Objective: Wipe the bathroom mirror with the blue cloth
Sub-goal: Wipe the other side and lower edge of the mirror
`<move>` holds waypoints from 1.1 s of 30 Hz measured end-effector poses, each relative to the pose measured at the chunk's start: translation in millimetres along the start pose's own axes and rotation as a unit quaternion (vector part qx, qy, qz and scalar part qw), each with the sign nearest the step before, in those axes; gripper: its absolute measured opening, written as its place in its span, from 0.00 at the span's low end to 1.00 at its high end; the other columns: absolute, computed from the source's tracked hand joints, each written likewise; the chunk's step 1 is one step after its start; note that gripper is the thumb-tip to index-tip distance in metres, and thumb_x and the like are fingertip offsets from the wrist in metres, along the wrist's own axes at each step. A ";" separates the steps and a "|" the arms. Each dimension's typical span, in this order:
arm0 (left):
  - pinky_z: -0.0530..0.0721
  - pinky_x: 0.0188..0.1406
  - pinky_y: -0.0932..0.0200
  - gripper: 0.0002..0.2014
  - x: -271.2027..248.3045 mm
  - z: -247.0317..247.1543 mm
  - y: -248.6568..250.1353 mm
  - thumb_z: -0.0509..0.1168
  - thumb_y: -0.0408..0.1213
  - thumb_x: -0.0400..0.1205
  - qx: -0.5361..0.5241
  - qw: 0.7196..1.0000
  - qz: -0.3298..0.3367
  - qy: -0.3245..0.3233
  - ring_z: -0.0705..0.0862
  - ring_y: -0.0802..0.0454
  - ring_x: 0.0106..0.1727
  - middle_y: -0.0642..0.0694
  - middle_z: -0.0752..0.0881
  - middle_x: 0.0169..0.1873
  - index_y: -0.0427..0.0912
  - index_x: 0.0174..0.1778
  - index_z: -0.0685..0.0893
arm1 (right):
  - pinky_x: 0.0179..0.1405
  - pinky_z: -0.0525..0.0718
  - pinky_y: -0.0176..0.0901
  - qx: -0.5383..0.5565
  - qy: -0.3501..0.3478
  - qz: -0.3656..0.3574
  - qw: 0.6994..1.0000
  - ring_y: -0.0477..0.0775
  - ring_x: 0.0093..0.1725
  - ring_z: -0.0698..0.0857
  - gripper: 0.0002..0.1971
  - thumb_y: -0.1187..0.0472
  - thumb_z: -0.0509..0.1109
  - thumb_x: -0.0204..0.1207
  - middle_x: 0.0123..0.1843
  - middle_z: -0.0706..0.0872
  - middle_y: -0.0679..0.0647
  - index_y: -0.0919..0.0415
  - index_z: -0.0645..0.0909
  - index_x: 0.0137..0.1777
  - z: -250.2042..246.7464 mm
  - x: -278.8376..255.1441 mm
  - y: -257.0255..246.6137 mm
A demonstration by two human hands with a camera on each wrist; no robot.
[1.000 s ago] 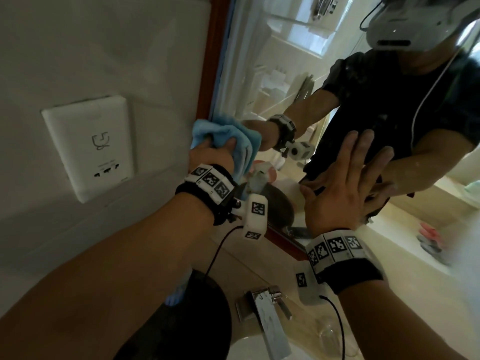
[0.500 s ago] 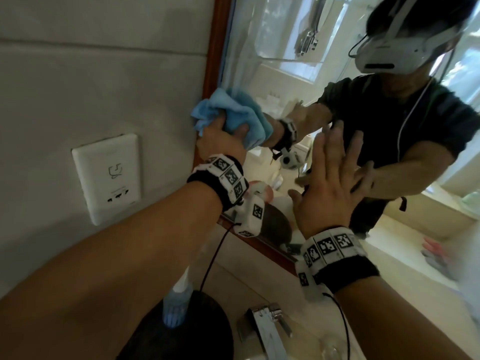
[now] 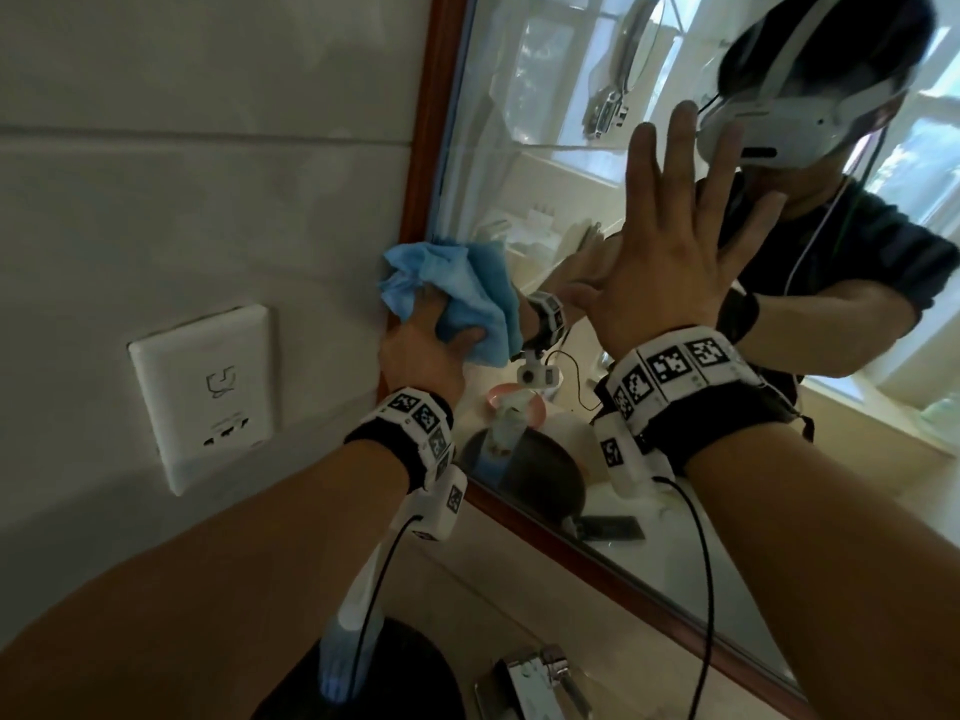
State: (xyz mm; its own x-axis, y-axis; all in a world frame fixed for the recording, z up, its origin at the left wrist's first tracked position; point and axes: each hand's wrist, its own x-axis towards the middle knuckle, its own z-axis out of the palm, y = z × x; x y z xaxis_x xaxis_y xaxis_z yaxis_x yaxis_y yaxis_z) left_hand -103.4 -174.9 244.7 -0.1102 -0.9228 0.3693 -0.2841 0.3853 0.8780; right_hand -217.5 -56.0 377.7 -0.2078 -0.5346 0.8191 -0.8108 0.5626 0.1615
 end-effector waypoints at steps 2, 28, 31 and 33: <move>0.82 0.58 0.58 0.27 -1.9 0.2 -1.0 0.75 0.50 0.75 -0.016 1.000 0.012 0.010 0.85 0.44 0.58 0.45 0.87 0.59 0.55 0.71 0.80 | 0.78 0.43 0.77 -0.005 0.010 0.000 1.000 0.63 0.86 0.44 0.61 0.42 0.80 0.60 0.88 0.44 0.51 0.48 0.43 0.85 1.0 -0.3 0.9; 0.78 0.53 0.75 0.26 101.3 -64.0 174.9 0.76 0.39 0.75 -0.100 0.976 0.189 0.031 0.82 0.56 0.55 0.52 0.85 0.58 0.49 0.70 0.82 | 0.80 0.40 0.72 0.006 -0.026 0.023 0.999 0.57 0.86 0.39 0.64 0.37 0.82 0.55 0.88 0.41 0.47 0.47 0.44 0.86 -11.9 0.5 -5.3; 0.75 0.57 0.69 0.30 105.9 -65.9 167.8 0.76 0.44 0.75 -0.053 0.978 0.200 0.023 0.81 0.56 0.60 0.50 0.85 0.65 0.51 0.74 0.79 | 0.79 0.40 0.72 0.010 -0.027 0.021 0.999 0.57 0.86 0.38 0.63 0.38 0.81 0.57 0.88 0.41 0.48 0.47 0.44 0.86 -11.8 0.6 -7.2; 0.72 0.56 0.70 0.32 105.8 -69.2 166.1 0.78 0.44 0.73 -0.047 0.978 0.201 0.005 0.81 0.57 0.62 0.51 0.84 0.66 0.54 0.74 0.78 | 0.79 0.42 0.72 0.025 -0.012 0.029 0.999 0.56 0.86 0.38 0.63 0.39 0.82 0.57 0.88 0.41 0.49 0.48 0.44 0.85 -16.6 5.5 -7.6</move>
State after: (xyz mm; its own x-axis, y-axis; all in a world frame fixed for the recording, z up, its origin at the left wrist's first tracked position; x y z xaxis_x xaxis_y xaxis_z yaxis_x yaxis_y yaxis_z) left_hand -96.3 -207.9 450.7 -0.1849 -0.6959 0.6939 -0.1313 0.7172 0.6844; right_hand -203.4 -52.8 390.1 -0.2683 -0.5174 0.8126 -0.8235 0.5609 0.0853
